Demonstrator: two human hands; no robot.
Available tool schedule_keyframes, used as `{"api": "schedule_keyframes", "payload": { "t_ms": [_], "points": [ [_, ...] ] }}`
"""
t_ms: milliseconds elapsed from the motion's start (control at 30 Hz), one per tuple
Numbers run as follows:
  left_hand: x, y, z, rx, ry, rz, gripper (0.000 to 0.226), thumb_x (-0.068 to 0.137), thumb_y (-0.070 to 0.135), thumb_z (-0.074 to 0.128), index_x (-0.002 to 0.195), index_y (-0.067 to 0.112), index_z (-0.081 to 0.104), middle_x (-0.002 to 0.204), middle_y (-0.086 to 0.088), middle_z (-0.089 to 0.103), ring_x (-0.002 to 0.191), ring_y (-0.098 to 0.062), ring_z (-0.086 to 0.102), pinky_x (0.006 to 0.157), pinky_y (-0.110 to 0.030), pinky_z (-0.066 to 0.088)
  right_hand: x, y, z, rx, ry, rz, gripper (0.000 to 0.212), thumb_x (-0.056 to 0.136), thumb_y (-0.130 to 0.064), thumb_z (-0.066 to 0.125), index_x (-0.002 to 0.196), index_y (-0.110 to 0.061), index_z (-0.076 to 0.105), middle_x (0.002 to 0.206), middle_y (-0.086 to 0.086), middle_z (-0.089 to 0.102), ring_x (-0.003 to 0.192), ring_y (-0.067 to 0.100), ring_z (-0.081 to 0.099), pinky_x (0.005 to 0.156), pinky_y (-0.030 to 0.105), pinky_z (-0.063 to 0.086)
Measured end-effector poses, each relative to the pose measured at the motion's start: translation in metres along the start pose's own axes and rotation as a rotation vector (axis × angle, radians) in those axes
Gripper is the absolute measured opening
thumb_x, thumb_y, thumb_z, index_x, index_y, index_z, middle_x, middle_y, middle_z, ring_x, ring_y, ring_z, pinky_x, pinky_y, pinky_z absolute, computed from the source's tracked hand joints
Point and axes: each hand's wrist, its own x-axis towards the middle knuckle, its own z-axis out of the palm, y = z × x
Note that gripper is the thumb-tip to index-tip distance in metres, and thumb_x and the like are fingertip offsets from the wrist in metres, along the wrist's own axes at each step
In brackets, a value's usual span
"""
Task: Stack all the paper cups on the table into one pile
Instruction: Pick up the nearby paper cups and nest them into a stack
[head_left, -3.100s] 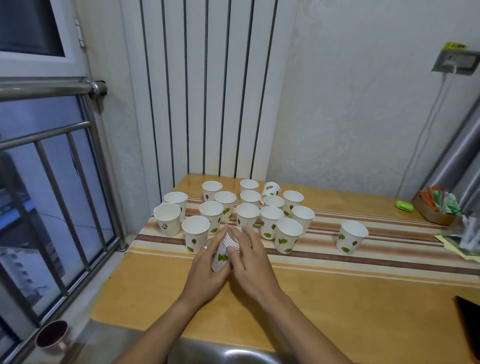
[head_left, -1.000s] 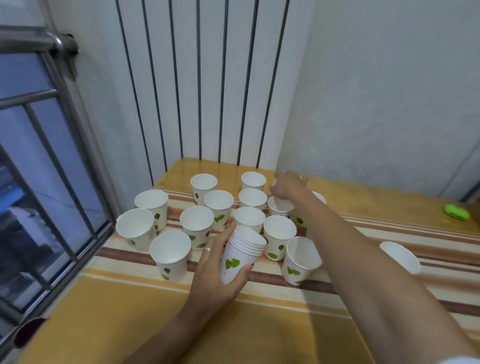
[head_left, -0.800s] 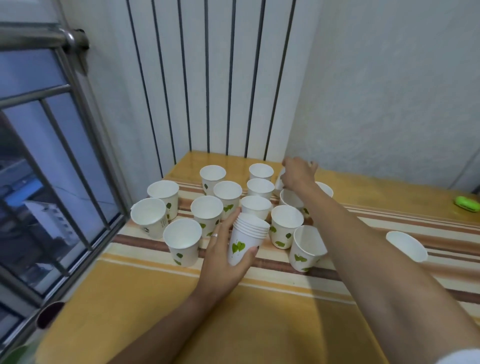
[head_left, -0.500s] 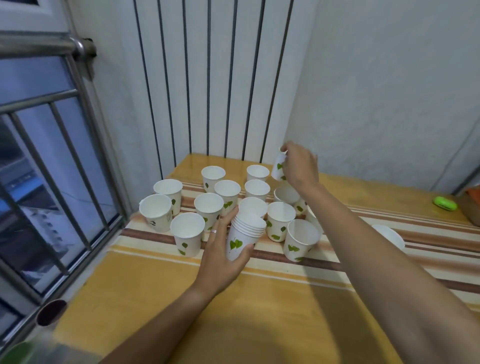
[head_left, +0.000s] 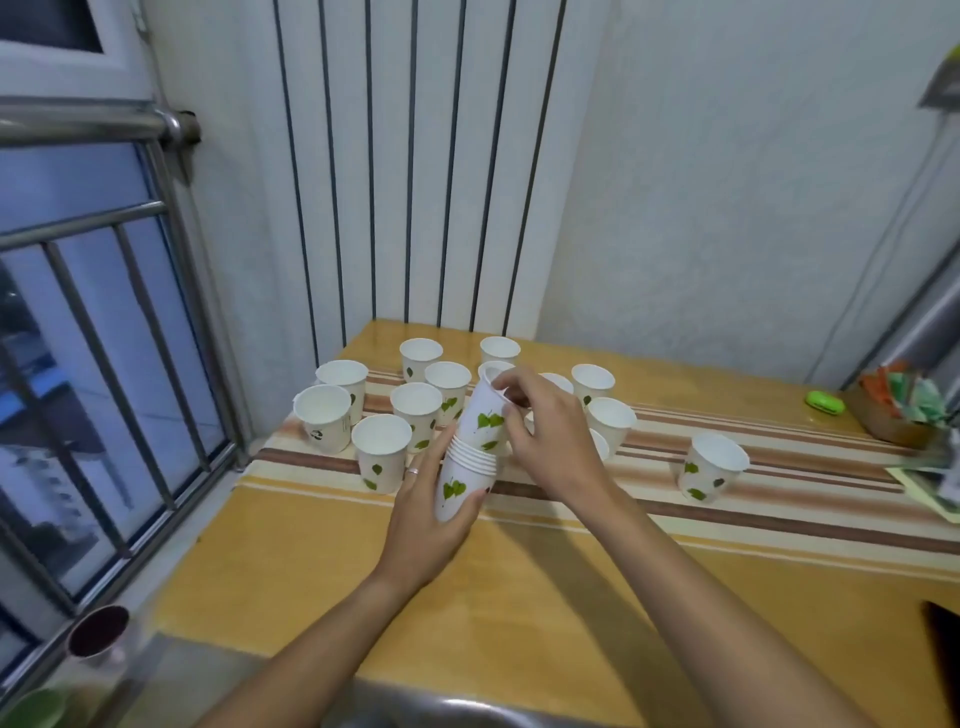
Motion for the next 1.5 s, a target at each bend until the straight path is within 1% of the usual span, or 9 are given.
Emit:
{"api": "schedule_keyframes", "payload": {
  "t_ms": [100, 333, 533, 733, 900, 1033, 1133, 1233, 1500],
  "points": [
    [-0.001, 0.002, -0.002, -0.011, 0.021, -0.01, 0.083, 0.095, 0.019, 0.081, 0.164, 0.033, 0.039, 0.163, 0.018, 0.05, 0.147, 0.004, 0.048, 0.116, -0.024, 0.045, -0.01, 0.0, 0.002, 0.029, 0.006, 0.036, 0.026, 0.097, -0.003, 0.054, 0.115, -0.018, 0.065, 0.105, -0.003, 0.071, 0.098, 0.013, 0.065, 0.085, 0.032, 0.054],
    [0.0, 0.002, -0.001, -0.008, -0.041, 0.046, 0.082, 0.096, 0.019, 0.08, 0.163, 0.04, 0.036, 0.165, 0.025, 0.045, 0.15, 0.002, 0.045, 0.12, -0.026, 0.043, -0.033, 0.002, 0.022, -0.012, -0.076, 0.006, 0.025, 0.098, -0.006, 0.057, 0.114, -0.015, 0.072, 0.109, 0.0, 0.074, 0.102, 0.016, 0.066, 0.088, 0.031, 0.052],
    [0.001, 0.005, -0.003, 0.002, -0.047, 0.051, 0.077, 0.097, 0.028, 0.072, 0.161, 0.048, 0.034, 0.164, 0.032, 0.041, 0.151, 0.005, 0.043, 0.121, -0.024, 0.041, -0.055, 0.003, 0.042, 0.003, 0.037, 0.015, 0.03, 0.097, -0.005, 0.057, 0.121, -0.014, 0.072, 0.111, 0.0, 0.072, 0.098, 0.014, 0.064, 0.081, 0.02, 0.042],
    [0.002, 0.0, -0.001, -0.042, -0.04, 0.028, 0.076, 0.092, 0.031, 0.075, 0.16, 0.039, 0.041, 0.161, 0.022, 0.051, 0.145, -0.007, 0.054, 0.115, -0.046, 0.052, -0.058, 0.006, 0.035, 0.057, 0.036, -0.018, 0.029, 0.099, -0.008, 0.058, 0.124, -0.013, 0.072, 0.119, 0.0, 0.07, 0.109, 0.009, 0.062, 0.091, 0.009, 0.042],
    [0.002, 0.001, -0.002, -0.008, -0.025, 0.047, 0.077, 0.09, 0.036, 0.078, 0.159, 0.04, 0.042, 0.162, 0.031, 0.045, 0.147, 0.006, 0.045, 0.118, -0.027, 0.043, -0.053, 0.036, 0.023, -0.13, 0.282, 0.283, 0.037, 0.098, -0.024, 0.064, 0.134, -0.013, 0.059, 0.15, 0.008, 0.043, 0.14, 0.021, 0.042, 0.112, 0.035, 0.041],
    [0.002, 0.0, -0.002, -0.006, -0.048, 0.048, 0.078, 0.09, 0.032, 0.079, 0.156, 0.047, 0.04, 0.161, 0.03, 0.046, 0.146, 0.006, 0.046, 0.114, -0.021, 0.042, -0.053, 0.067, 0.02, -0.299, 0.143, 0.555, 0.074, 0.088, -0.041, 0.075, 0.15, -0.015, 0.042, 0.162, 0.017, 0.024, 0.149, 0.04, 0.028, 0.115, 0.049, 0.039],
    [0.002, 0.001, -0.003, -0.008, -0.056, 0.048, 0.081, 0.09, 0.029, 0.08, 0.156, 0.051, 0.038, 0.16, 0.03, 0.046, 0.145, 0.009, 0.045, 0.112, -0.01, 0.038, -0.054, 0.078, 0.022, -0.274, 0.075, 0.631, 0.083, 0.087, -0.042, 0.077, 0.155, -0.02, 0.035, 0.159, 0.016, 0.03, 0.144, 0.042, 0.036, 0.108, 0.049, 0.046],
    [0.002, 0.001, -0.003, 0.005, -0.054, 0.064, 0.083, 0.092, 0.019, 0.082, 0.157, 0.046, 0.038, 0.16, 0.032, 0.044, 0.143, 0.018, 0.04, 0.109, -0.001, 0.032, -0.052, 0.081, 0.019, -0.246, 0.077, 0.641, 0.072, 0.092, -0.032, 0.073, 0.153, -0.017, 0.039, 0.148, 0.015, 0.045, 0.133, 0.04, 0.051, 0.095, 0.046, 0.053],
    [0.002, 0.001, -0.003, -0.003, -0.053, 0.071, 0.083, 0.092, 0.021, 0.081, 0.157, 0.048, 0.037, 0.162, 0.032, 0.043, 0.146, 0.014, 0.04, 0.112, -0.003, 0.032, -0.051, 0.037, 0.009, -0.219, 0.259, 0.52, 0.063, 0.089, -0.038, 0.066, 0.146, -0.02, 0.045, 0.138, 0.006, 0.047, 0.125, 0.031, 0.052, 0.084, 0.039, 0.051]
  ]
}}
